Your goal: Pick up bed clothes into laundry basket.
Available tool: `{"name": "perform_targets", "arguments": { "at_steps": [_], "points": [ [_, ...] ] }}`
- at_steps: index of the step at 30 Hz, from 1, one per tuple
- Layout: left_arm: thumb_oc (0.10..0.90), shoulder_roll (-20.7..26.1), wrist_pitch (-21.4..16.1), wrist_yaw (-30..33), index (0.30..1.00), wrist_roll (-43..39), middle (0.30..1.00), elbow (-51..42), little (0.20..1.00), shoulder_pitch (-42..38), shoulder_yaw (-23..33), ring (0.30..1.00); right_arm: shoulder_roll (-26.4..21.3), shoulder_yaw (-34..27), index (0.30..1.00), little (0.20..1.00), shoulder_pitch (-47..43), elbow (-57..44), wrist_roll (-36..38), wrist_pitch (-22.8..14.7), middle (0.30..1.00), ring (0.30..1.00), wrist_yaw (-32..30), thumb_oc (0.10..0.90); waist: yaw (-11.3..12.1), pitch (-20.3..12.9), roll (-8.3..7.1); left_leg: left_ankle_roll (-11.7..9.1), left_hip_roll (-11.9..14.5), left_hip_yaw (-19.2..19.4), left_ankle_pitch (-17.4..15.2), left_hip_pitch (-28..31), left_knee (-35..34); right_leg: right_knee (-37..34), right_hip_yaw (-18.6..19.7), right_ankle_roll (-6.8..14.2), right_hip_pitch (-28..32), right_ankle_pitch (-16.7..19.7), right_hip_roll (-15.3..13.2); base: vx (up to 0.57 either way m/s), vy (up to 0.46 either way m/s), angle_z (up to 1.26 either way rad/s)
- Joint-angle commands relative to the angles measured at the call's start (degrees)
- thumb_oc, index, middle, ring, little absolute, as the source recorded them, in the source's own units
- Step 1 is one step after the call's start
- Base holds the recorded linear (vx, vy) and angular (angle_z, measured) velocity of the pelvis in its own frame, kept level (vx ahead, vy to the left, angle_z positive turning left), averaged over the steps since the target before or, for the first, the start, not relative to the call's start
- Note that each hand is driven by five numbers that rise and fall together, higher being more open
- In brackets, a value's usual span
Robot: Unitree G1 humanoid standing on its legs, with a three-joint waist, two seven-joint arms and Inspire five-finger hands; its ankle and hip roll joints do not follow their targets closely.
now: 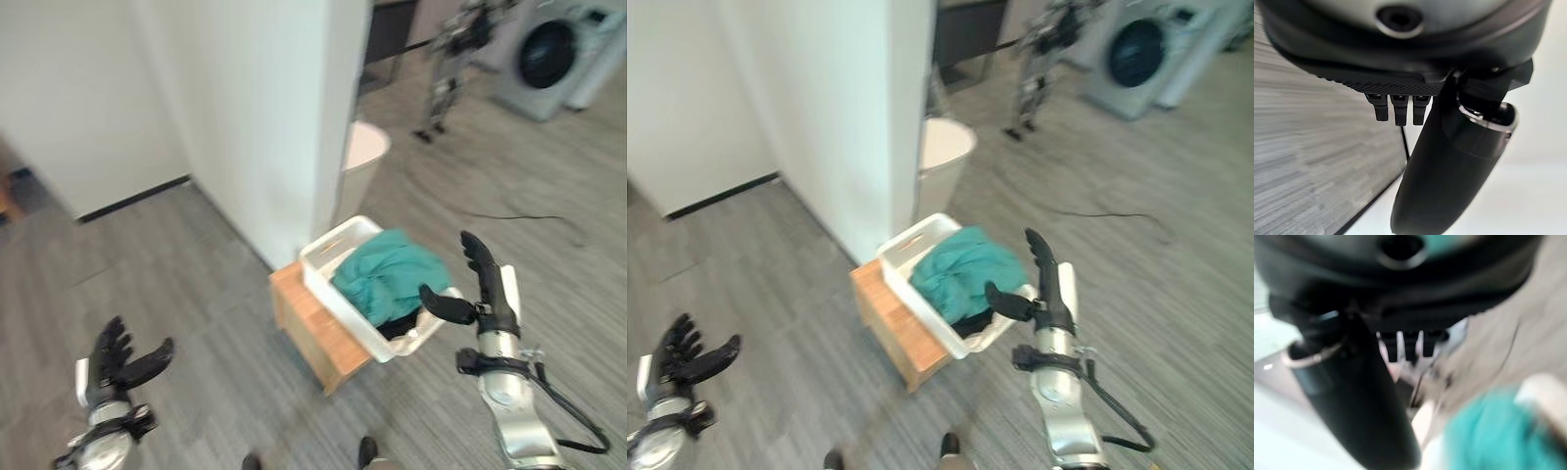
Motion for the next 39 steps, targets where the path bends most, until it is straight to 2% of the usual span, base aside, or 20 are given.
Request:
{"name": "perform_targets", "arguments": {
  "at_steps": [1,4,8,9,10,11,12,14,15,16,17,19,21,22,25,28,29,32,34,39],
  "points": [
    [0.8,7.77,-8.79,0.58,0.9,-1.22,0.9,-7.55,0.9,-6.04,4.24,0.9,-6.02,-1.4,0.9,0.9,-7.1,-7.02,4.81,-7.15,0.9,0.9,0.23,0.8,-0.66,-1.38,-0.23,0.58,-1.79,-3.12,0.79,-3.08,-2.24,1.33,9.05,-5.67,5.55,-8.78,5.94,-0.09,-0.198,1.62],
    [0.8,8.19,-10.13,0.45,0.9,-3.07,0.9,-9.3,0.9,-8.21,3.53,0.9,-7.45,4.28,0.9,0.9,-16.01,-7.66,8.04,-9.55,0.9,0.9,1.33,0.8,4.45,-0.71,-0.13,-1.53,-1.21,-6.32,5.11,-8.17,-2.24,-9.97,8.15,-7.94,9.86,-7.67,5.92,-0.16,-0.327,0.91],
    [0.8,8.08,-10.08,0.44,0.9,-3.08,0.9,-9.37,0.9,-8.25,3.61,0.9,-7.56,4.4,0.9,0.9,-16.33,-7.32,8.08,-9.73,0.9,0.9,1.26,0.8,3.92,-0.74,0.03,-1.61,-1.24,-6.85,5.26,-8.46,-2.24,-10.68,7.66,-8.01,10.13,-7.26,5.92,-0.16,-0.072,0.94],
    [0.8,6.51,-9.95,-2.15,0.9,-3.62,0.9,-10.5,0.9,-8.55,2.46,0.9,-10.38,6.27,0.9,0.9,-17.7,-7.38,7.07,-9.73,0.9,0.9,2.3,0.8,3.84,2.1,0.81,-0.86,-1.29,3.19,3.45,-11.5,-2.24,-14.87,-0.21,-7.91,10.58,-5.14,3.67,-0.67,-0.094,0.19],
    [0.8,6.58,-10.03,-2.56,0.9,-4.0,0.9,-10.47,0.9,-8.74,2.01,0.9,-11.02,6.3,0.9,0.9,-17.61,-7.76,6.64,-9.47,0.9,0.9,2.21,0.8,2.91,2.21,0.89,-0.55,0.12,8.95,2.7,-10.38,-1.72,-14.87,-3.43,-7.41,9.84,-4.53,2.72,-0.98,-0.175,1.57],
    [0.8,7.32,-9.54,-3.15,0.9,-4.39,0.9,-9.86,0.9,-9.06,0.93,0.9,-11.36,6.58,0.9,0.9,-17.21,-9.1,6.61,-8.81,0.9,0.9,2.34,0.8,0.8,2.1,0.93,-1.04,2.67,17.07,0.9,-7.17,4.38,-14.63,-11.21,-6.52,8.8,-3.12,0.37,-0.45,-0.092,3.63],
    [0.8,7.32,-9.54,-3.15,0.9,-4.39,0.9,-9.86,0.9,-9.05,0.94,0.9,-11.36,6.6,0.9,0.9,-17.22,-9.11,6.61,-8.8,0.9,0.9,2.34,0.8,0.65,2.1,0.95,-1.03,2.68,16.91,0.83,-7.29,4.53,-14.64,-11.36,-6.52,8.84,-3.14,0.39,-0.54,-0.104,4.45],
    [0.8,7.18,-9.17,-2.6,0.9,-3.85,0.9,-9.38,0.9,-8.78,0.67,0.9,-11.83,5.55,0.9,0.9,-16.68,-9.96,6.16,-7.98,0.9,0.9,2.67,0.8,-1.77,0.02,0.23,-3.4,8.78,22.03,-3.42,0.65,11.57,-14.45,-20.96,-6.0,8.99,-0.65,-4.55,-0.35,0.063,2.89],
    [0.8,6.96,-9.03,-2.07,0.9,-4.19,0.9,-9.01,0.9,-8.75,0.58,0.9,-12.19,5.31,0.9,0.9,-16.67,-9.57,6.47,-7.82,0.9,0.9,2.73,0.8,-2.74,-0.52,0.08,-4.23,11.75,23.45,-3.13,3.56,11.2,-14.34,-23.71,-5.65,9.6,-0.33,-5.68,-0.22,0.183,2.07],
    [0.8,6.79,-8.95,-1.56,0.9,-4.54,0.9,-8.68,0.9,-9.01,0.55,0.9,-12.53,5.03,0.9,0.9,-16.45,-9.29,7.05,-7.6,0.9,0.9,2.8,0.8,-3.57,-1.39,0.0,-5.18,14.19,25.32,-1.63,6.29,9.33,-14.22,-25.94,-5.23,9.7,0.26,-6.78,-0.33,0.485,2.11],
    [0.8,8.06,-7.84,-1.12,0.9,-4.99,0.9,-7.65,0.9,-10.23,-0.5,0.9,-14.57,2.64,0.9,0.9,-15.25,-8.71,8.54,-6.63,0.9,0.9,2.97,0.8,-5.5,-4.34,0.02,-8.78,21.47,30.0,5.66,11.11,4.39,-12.73,-31.03,-3.93,8.74,1.26,-10.41,-0.38,0.621,2.19],
    [0.8,9.19,-7.46,-0.91,0.9,-5.0,0.9,-7.48,0.9,-11.23,-1.24,0.9,-16.37,1.09,0.9,0.9,-14.95,-8.38,8.89,-6.07,0.9,0.9,2.63,0.8,-6.42,-5.18,-0.23,-9.82,24.08,31.26,9.42,11.18,2.93,-12.43,-32.93,-2.64,8.57,2.71,-13.42,-0.32,0.559,2.52],
    [0.8,9.55,-6.75,-1.29,0.9,-4.48,0.9,-6.99,0.9,-11.43,-1.98,0.9,-16.89,0.63,0.9,0.9,-14.66,-8.27,8.78,-5.39,0.9,0.9,2.85,0.8,-6.65,-5.69,0.16,-9.82,22.84,30.57,7.97,10.86,1.2,-12.67,-34.26,-1.67,8.9,3.7,-14.71,-0.13,0.393,1.74],
    [0.8,10.32,-5.86,-2.2,0.9,-1.58,0.9,-7.96,0.9,-10.87,-2.0,0.9,-17.33,0.24,0.9,0.9,-15.21,-8.9,7.53,-5.28,0.9,0.9,3.44,0.8,-5.69,-5.75,0.26,-9.82,20.38,28.51,4.46,9.19,-0.41,-12.32,-35.52,0.6,9.26,7.47,-18.6,-0.1,0.58,1.31],
    [0.8,12.25,-5.93,-1.3,0.9,0.89,0.9,-7.2,0.9,-12.68,-1.96,0.9,-16.05,0.59,0.9,0.9,-17.62,-8.15,7.05,-4.92,0.9,0.9,2.67,0.8,-4.55,-5.01,-2.49,-8.43,14.85,25.46,0.49,6.63,-1.13,-11.59,-35.44,2.93,8.88,15.44,-23.15,-0.1,0.414,1.53],
    [0.8,13.01,-6.19,-0.38,0.9,1.11,0.9,-6.65,0.9,-13.08,-2.27,0.9,-14.58,0.65,0.9,0.9,-17.57,-7.75,7.54,-5.08,0.9,0.9,2.24,0.8,-4.62,-4.71,-3.8,-7.51,13.38,24.48,-0.41,5.67,-1.09,-10.96,-33.5,3.24,8.42,16.92,-23.4,0.0,0.168,0.9],
    [0.8,13.57,-5.69,-0.27,0.9,0.68,0.9,-5.11,0.9,-13.54,-3.2,0.9,-12.64,0.79,0.9,0.9,-15.95,-7.61,8.25,-4.39,0.9,0.9,2.55,0.8,-5.09,-3.67,-4.84,-4.43,9.57,22.04,-1.93,4.44,-0.7,-9.1,-24.79,2.29,7.16,14.97,-20.16,0.01,0.391,0.77],
    [0.8,14.02,-4.88,0.73,0.9,4.11,0.9,-5.22,0.9,-13.64,-4.75,0.9,-9.87,3.3,0.9,0.9,-16.96,-7.84,7.6,-4.61,0.9,0.9,2.53,0.8,-4.67,-2.89,-4.05,-1.3,5.6,19.28,-3.02,3.62,-0.81,-5.08,-21.68,0.47,6.54,9.02,-15.86,0.01,0.416,1.11],
    [0.8,12.61,-4.79,-0.08,0.9,3.07,0.9,-4.57,0.9,-12.13,-2.73,0.9,-8.57,5.91,0.9,0.9,-15.91,-6.36,6.31,-5.11,0.9,0.9,2.93,0.8,-4.76,-1.88,-1.55,1.13,0.38,12.36,-3.88,3.89,-1.53,-0.13,-10.59,-2.07,3.63,-1.91,-3.77,0.09,0.536,2.08],
    [0.8,12.04,-4.98,-0.15,0.9,2.28,0.9,-2.75,0.9,-12.39,-2.95,0.9,-7.95,8.46,0.9,0.9,-18.78,-4.19,6.37,-5.19,0.9,0.9,2.22,0.8,-3.99,-1.21,-1.2,2.16,-2.23,10.83,-4.62,5.05,-1.98,-1.7,-10.31,-4.4,3.79,-2.32,-0.82,0.03,0.131,1.06]
  ]
}}
